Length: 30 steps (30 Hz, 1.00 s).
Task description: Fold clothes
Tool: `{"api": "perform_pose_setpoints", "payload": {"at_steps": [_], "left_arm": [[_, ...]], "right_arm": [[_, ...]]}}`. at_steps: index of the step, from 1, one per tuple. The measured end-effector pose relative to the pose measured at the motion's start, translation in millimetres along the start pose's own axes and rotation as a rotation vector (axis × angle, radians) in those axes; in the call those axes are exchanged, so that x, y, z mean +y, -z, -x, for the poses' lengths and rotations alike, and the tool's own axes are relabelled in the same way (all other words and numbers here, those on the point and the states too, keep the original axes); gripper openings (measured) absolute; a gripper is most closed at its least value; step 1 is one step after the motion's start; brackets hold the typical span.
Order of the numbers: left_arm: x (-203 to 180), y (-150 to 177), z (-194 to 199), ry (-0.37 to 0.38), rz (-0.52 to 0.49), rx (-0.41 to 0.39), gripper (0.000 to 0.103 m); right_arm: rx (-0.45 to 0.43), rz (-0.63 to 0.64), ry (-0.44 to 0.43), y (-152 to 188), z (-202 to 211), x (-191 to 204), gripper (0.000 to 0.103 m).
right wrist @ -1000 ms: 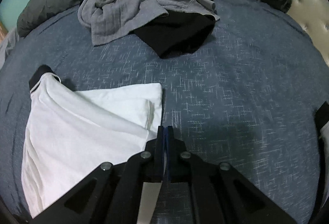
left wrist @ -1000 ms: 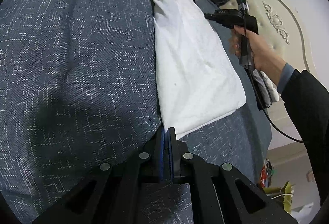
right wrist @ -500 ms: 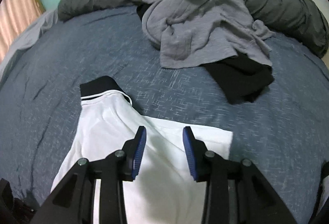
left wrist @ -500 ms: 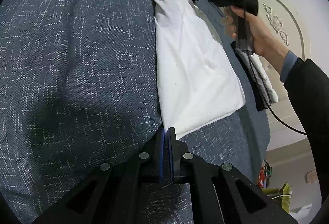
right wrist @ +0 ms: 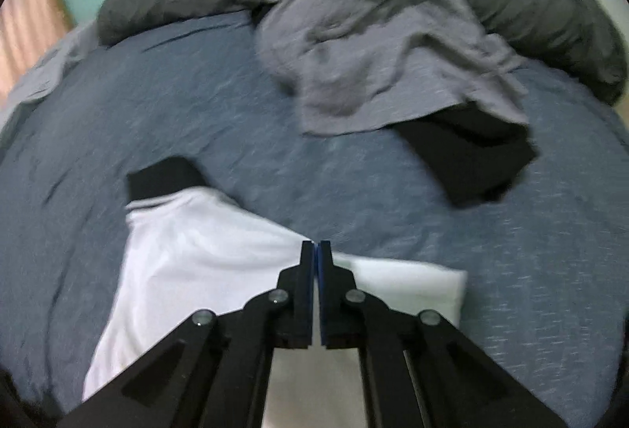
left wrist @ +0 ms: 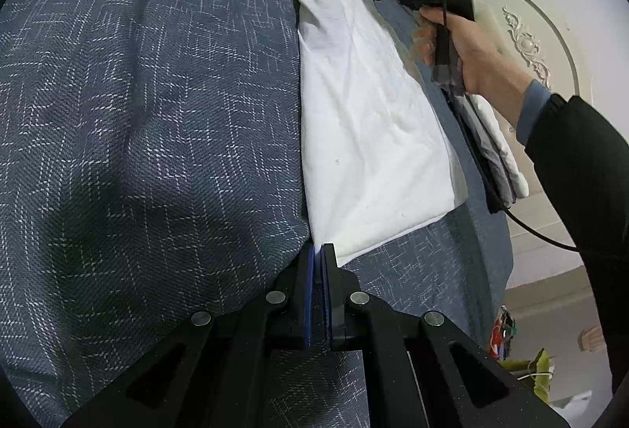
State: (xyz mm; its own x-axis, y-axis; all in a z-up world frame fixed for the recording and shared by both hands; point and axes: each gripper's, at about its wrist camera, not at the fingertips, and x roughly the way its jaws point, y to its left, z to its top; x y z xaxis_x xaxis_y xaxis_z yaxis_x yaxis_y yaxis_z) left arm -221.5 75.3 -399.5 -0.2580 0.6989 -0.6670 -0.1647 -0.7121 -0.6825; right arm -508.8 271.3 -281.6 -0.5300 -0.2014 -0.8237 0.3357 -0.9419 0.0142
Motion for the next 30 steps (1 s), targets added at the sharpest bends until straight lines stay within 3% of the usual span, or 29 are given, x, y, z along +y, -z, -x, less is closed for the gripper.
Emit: {"api": "perform_pose_setpoints", "payload": {"at_steps": [4, 6, 12, 16, 18, 20, 21, 24, 30], "left_arm": [[-3.5, -4.0, -5.4, 0.002, 0.003, 0.001, 0.004], [-7.9, -1.3, -12.9, 0.001, 0.003, 0.001, 0.004], [-6.1, -0.3, -12.5, -0.001, 0.003, 0.0, 0.004], [-5.5, 0.1, -13.2, -0.001, 0.003, -0.001, 0.004], [-6.0, 0.2, -13.7, -0.001, 0.004, 0.0, 0.004], [-5.9, 0.2, -14.1, 0.0, 0.005, 0.0, 0.004], [-5.6, 0.2, -14.1, 0.001, 0.005, 0.0, 0.004], [-3.8, 0.6, -13.9, 0.004, 0.01, 0.0, 0.004], [-0.4, 1.2, -14.5, 0.018, 0.02, 0.001, 0.004]], "right_arm": [[0.037, -0.071, 0.086, -2.0, -7.4, -15.7, 0.001], [0.038, -0.046, 0.045, -3.1, -8.5, -9.2, 0.001], [0.042, -0.025, 0.034, -11.8, -1.3, 0.7, 0.001], [-0.064, -0.006, 0.001, -21.4, 30.1, 11.8, 0.007], [-0.112, 0.005, -0.055, -29.3, 38.9, 19.0, 0.019], [-0.125, 0.063, -0.102, -38.5, 46.5, 38.5, 0.038], [-0.112, 0.107, -0.116, -41.5, 47.5, 52.5, 0.042], [-0.041, 0.237, -0.102, -50.8, 38.2, 94.8, 0.042], [0.033, 0.385, -0.04, -60.7, 12.2, 141.6, 0.043]]}}
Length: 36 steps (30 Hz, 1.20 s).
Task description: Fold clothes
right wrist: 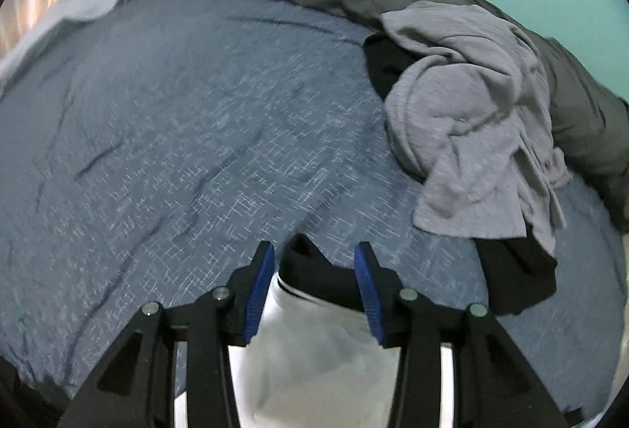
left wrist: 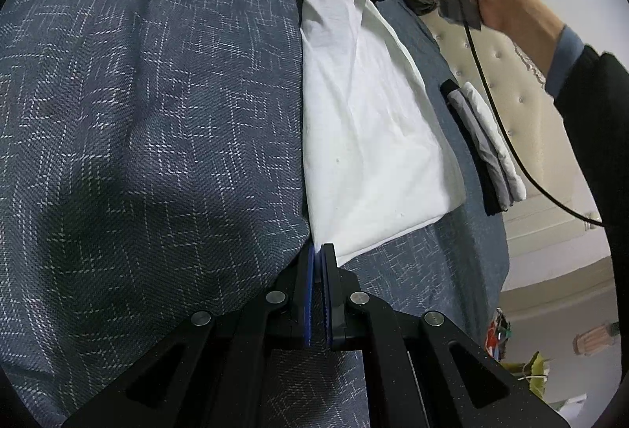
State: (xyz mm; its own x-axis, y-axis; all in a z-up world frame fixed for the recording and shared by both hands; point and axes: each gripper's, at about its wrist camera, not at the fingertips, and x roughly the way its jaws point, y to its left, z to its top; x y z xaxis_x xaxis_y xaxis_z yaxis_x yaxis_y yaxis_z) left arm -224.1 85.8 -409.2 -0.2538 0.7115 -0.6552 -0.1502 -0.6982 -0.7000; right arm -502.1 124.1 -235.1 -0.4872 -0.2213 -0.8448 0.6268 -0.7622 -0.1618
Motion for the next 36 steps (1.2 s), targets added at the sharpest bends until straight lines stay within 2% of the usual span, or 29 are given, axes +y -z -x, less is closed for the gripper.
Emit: {"api": "perform_pose_setpoints", "payload": {"at_steps": [5, 8, 11, 14, 18, 21, 23, 26, 29, 32, 35, 36], "left_arm": [[-0.8, 0.5, -1.0, -0.001, -0.005, 0.0, 0.004], [-1.7, 0.5, -1.1, -0.003, -0.007, -0.001, 0.004], [-2.6, 0.4, -1.3, -0.005, -0.009, -0.002, 0.004], [-3.5, 0.4, -1.4, -0.006, -0.011, -0.002, 0.004], [-4.7, 0.3, -1.6, -0.009, -0.013, -0.003, 0.004], [-4.1, 0.2, -2.2, -0.008, -0.013, -0.003, 0.004], [-4.4, 0.0, -3.7, -0.006, -0.01, -0.002, 0.004], [-4.3, -0.2, -4.4, -0.005, -0.008, -0.003, 0.004], [-3.6, -0.8, -4.4, -0.001, -0.002, -0.002, 0.004], [-2.9, -1.6, -3.5, 0.001, 0.001, -0.001, 0.004], [-2.3, -2.5, -3.1, 0.003, 0.003, 0.0, 0.004], [-2.3, -2.8, -3.2, 0.002, 0.002, 0.0, 0.004]], "right_arm": [[0.12, 0.138, 0.057, -7.9, -30.6, 21.5, 0.042], [0.168, 0.197, 0.075, -8.3, -40.0, 28.9, 0.016], [0.19, 0.215, 0.067, -3.7, -38.8, 31.2, 0.005], [0.178, 0.225, 0.084, -5.7, -38.2, 32.4, 0.004], [0.077, 0.131, 0.115, -18.7, -26.2, 15.8, 0.004], [0.056, 0.11, 0.166, -28.6, -29.2, 6.1, 0.004], [0.026, 0.073, 0.163, -36.9, -29.6, -1.2, 0.004], [0.041, 0.068, 0.149, -43.5, -38.5, 1.1, 0.004], [0.092, 0.069, 0.101, -43.7, -57.7, 8.4, 0.004], [0.124, 0.071, 0.107, -39.0, -70.0, 13.8, 0.004], [0.104, 0.036, 0.112, -36.9, -70.9, 7.8, 0.006], [0.09, 0.023, 0.131, -36.9, -67.9, 4.0, 0.011]]}}
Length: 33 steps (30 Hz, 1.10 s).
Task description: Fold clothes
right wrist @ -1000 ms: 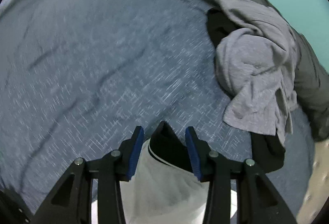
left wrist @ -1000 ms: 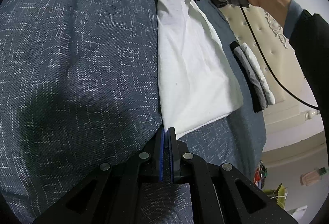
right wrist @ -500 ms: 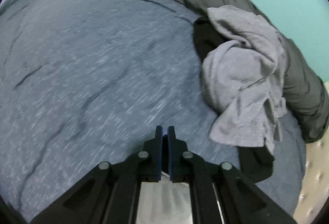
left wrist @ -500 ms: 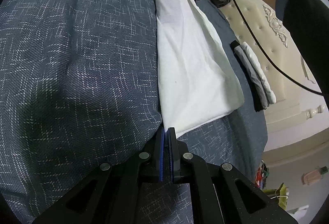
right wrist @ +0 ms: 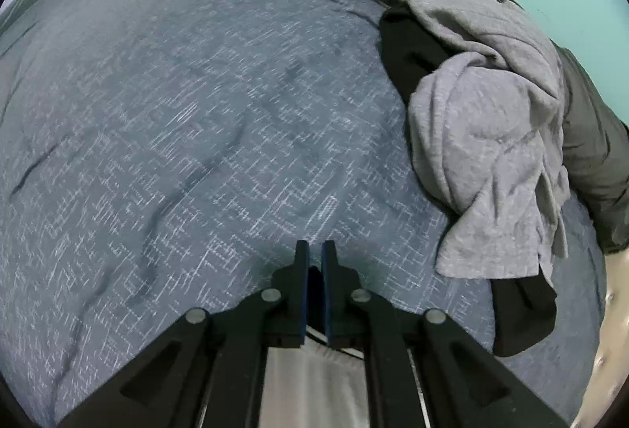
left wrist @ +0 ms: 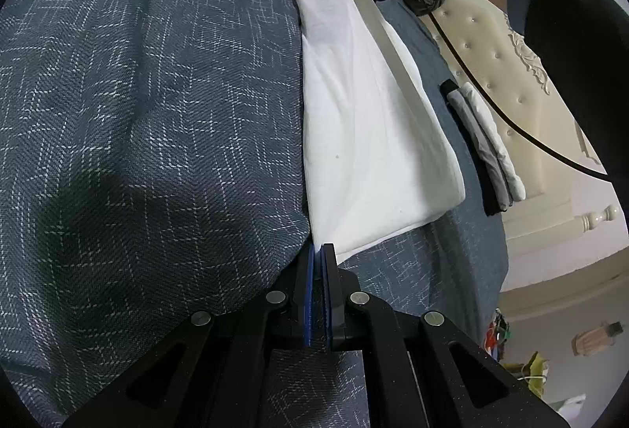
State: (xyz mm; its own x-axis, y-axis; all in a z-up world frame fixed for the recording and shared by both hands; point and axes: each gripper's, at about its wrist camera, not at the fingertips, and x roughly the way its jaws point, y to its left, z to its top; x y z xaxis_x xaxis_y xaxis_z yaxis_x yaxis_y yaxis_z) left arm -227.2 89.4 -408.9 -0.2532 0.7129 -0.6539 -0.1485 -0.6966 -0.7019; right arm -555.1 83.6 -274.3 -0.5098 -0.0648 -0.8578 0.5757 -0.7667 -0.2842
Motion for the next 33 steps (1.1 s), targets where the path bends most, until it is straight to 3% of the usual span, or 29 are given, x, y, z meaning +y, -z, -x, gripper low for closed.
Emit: {"api": "perform_pose_setpoints", "payload": {"at_steps": [5, 9, 14, 20, 23, 26, 33], "left_arm": [[-1.4, 0.7, 0.4, -0.011, -0.008, -0.001, 0.004], [-0.2, -0.2, 0.7, -0.006, 0.001, 0.0, 0.004], [-0.1, -0.1, 1.4, -0.006, 0.002, -0.002, 0.004], [-1.7, 0.9, 1.9, -0.02, -0.007, -0.006, 0.004], [-0.8, 0.4, 1.6, -0.023, -0.01, -0.005, 0.004], [0.3, 0.6, 1.5, -0.026, -0.013, -0.003, 0.004], [0.5, 1.1, 1.2, -0.024, -0.016, -0.001, 0.004]], "right_arm": [[-0.103, -0.106, 0.022, 4.0, 33.3, -31.7, 0.038], [-0.181, -0.175, -0.011, 16.3, 71.8, -61.5, 0.039], [-0.216, -0.272, -0.097, 77.1, 115.7, -94.2, 0.039], [-0.115, -0.387, -0.101, 165.1, 104.5, -138.2, 0.039], [-0.082, -0.417, -0.119, 192.4, 95.6, -145.9, 0.039], [-0.02, -0.387, -0.127, 207.4, 79.5, -137.4, 0.039], [0.014, -0.313, -0.104, 206.5, 46.9, -119.1, 0.037]]}}
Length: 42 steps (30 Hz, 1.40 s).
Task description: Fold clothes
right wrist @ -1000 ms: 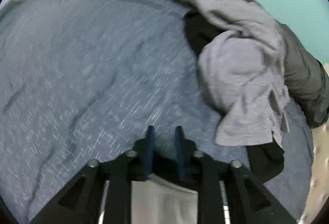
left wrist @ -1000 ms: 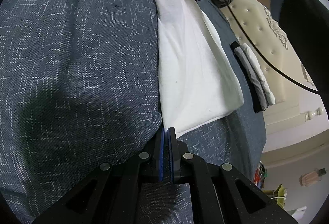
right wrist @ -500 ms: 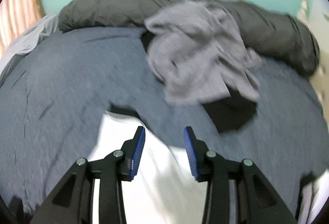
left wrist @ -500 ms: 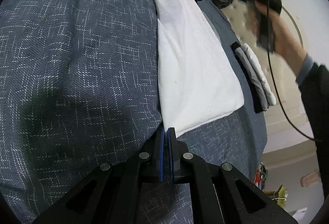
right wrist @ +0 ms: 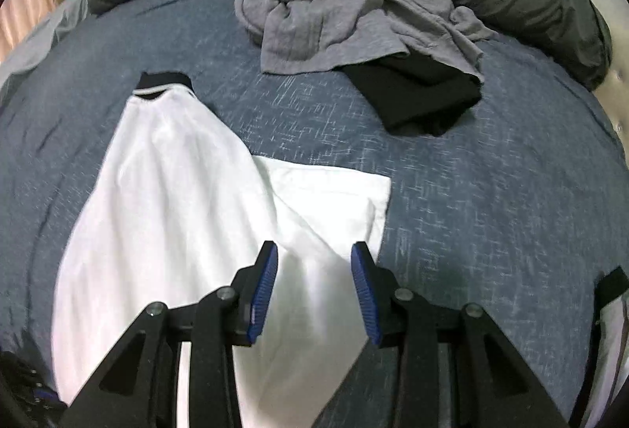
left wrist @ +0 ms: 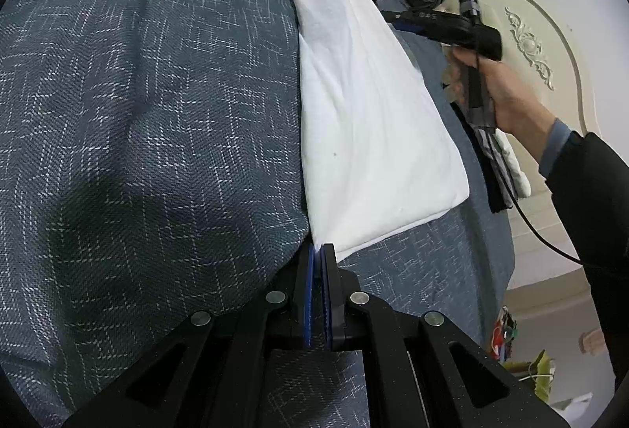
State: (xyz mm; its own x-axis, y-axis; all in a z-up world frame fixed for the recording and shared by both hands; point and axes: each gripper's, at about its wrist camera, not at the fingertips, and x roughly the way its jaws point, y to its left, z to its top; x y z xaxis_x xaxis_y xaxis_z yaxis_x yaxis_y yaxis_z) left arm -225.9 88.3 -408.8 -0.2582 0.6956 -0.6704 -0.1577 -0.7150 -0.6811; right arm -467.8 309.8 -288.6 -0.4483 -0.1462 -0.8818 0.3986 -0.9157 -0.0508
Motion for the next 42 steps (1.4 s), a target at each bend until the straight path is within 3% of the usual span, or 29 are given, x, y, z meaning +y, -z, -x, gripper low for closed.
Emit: {"api": "perform_pose_setpoints", "payload": {"at_steps": [1, 2, 3, 14, 16, 19, 23, 28, 34, 36, 38, 42], "left_arm": [[-0.4, 0.0, 0.1, 0.001, 0.0, 0.0, 0.004], [0.2, 0.0, 0.5, 0.0, 0.0, 0.001, 0.004], [0.7, 0.0, 0.8, 0.0, -0.001, 0.001, 0.004], [7.1, 11.0, 15.2, -0.008, 0.007, 0.002, 0.004], [7.0, 16.4, 16.6, -0.007, 0.011, -0.002, 0.004], [13.5, 19.3, 21.7, -0.008, 0.022, -0.008, 0.004], [12.8, 19.9, 20.1, -0.014, 0.037, -0.022, 0.004], [11.9, 24.2, 32.3, -0.017, 0.062, -0.054, 0.004], [2.3, 27.4, 51.4, -0.038, 0.052, -0.103, 0.004], [-5.7, 24.9, 51.1, -0.036, 0.052, -0.114, 0.006], [-12.3, 22.9, 49.5, -0.03, 0.062, -0.123, 0.015], [-16.0, 25.1, 51.7, -0.022, 0.105, -0.13, 0.022]], "right_arm": [[0.008, 0.005, 0.001, -0.2, -4.1, 1.0, 0.033], [0.016, 0.01, 0.005, 0.5, -8.3, 1.3, 0.016], [0.016, 0.009, 0.014, -0.4, -11.0, 0.5, 0.009], [0.0, -0.113, 0.131, -9.1, -21.0, -26.6, 0.004], [0.002, -0.132, 0.111, -7.7, -22.9, -28.9, 0.005], [-0.006, -0.144, 0.107, -5.7, -19.8, -31.2, 0.005], [-0.027, -0.167, 0.123, -2.3, -11.5, -34.7, 0.014], [-0.106, -0.276, 0.09, 17.4, 26.8, -49.3, 0.017], [-0.131, -0.379, -0.056, 65.8, 70.9, -42.6, 0.027], [-0.128, -0.414, -0.112, 90.8, 85.8, -38.2, 0.039], [-0.115, -0.438, -0.152, 114.1, 98.2, -31.4, 0.044], [-0.079, -0.458, -0.177, 158.8, 122.8, -21.2, 0.045]]}}
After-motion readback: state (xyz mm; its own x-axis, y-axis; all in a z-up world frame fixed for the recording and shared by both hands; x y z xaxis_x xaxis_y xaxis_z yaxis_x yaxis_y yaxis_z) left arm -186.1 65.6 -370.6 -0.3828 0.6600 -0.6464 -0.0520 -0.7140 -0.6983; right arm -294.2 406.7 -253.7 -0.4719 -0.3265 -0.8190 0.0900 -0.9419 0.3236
